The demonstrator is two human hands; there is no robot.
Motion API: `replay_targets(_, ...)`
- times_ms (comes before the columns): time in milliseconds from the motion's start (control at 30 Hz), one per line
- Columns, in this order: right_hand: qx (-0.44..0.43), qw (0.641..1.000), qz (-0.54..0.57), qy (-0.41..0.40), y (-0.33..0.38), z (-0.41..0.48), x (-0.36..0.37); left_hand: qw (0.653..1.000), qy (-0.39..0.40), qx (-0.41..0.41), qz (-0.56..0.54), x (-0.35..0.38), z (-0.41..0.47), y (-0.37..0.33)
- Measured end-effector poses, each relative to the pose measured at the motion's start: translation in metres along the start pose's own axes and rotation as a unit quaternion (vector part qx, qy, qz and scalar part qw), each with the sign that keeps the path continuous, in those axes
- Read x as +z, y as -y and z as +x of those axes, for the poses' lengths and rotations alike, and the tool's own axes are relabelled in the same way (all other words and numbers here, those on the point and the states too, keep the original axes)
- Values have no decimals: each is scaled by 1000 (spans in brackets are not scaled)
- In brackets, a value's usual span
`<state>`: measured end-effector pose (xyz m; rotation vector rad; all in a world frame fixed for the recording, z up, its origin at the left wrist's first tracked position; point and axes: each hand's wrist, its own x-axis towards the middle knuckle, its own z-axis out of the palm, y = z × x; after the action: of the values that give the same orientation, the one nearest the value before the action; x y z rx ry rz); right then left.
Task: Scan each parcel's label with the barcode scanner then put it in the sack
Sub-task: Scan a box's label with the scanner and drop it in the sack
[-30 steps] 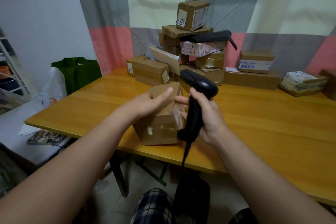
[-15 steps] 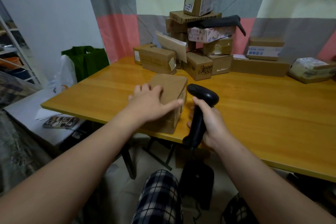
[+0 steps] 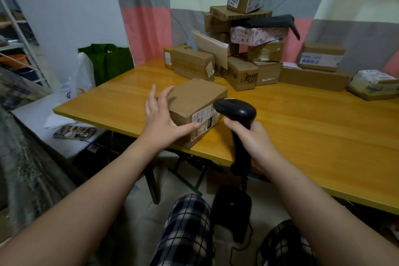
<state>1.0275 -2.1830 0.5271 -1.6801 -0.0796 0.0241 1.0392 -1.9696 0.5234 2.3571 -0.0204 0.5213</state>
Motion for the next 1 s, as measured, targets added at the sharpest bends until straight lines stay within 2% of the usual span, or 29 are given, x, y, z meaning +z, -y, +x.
replay_targets(100,-27,999,-25,17,-3,1,5,999,1,-32,-39,8,-8,10)
replay_targets(267,-49,998,-36,12,-4,3,8,998,8,-70,0,17,-12,20)
replay_targets(400,-76,996,-46,-19,8,4,0,999,-21,-16,19,1,10,-7)
replay_targets(500,-106,988,-45,-101,24,7,-13,999,-16,27,30,-19,40,-46)
replay_targets(600,-104,987,21,-121,42,7,-29,995,26,64,79,-36,72,-84)
replay_targets(667,-73,987,92,-109,49,4,-36,987,85,84,110,-42,87,-99)
replay_targets(733,-47,985,125,-107,47,3,-39,975,178,96,95,-40,91,-105)
replay_targets(800,-26,981,165,-102,40,2,-39,969,221,99,53,-30,87,-104)
replay_targets(833,-20,979,179,-99,38,0,-39,973,202,103,32,-22,85,-101)
replay_targets(900,-28,979,169,-107,35,-3,-43,986,101,136,1,-7,80,-95)
replay_targets(967,-57,984,114,-124,32,-9,-47,985,5,171,-9,7,74,-89)
replay_targets(1000,-73,985,81,-133,29,-12,-49,984,-19,179,-12,12,71,-87)
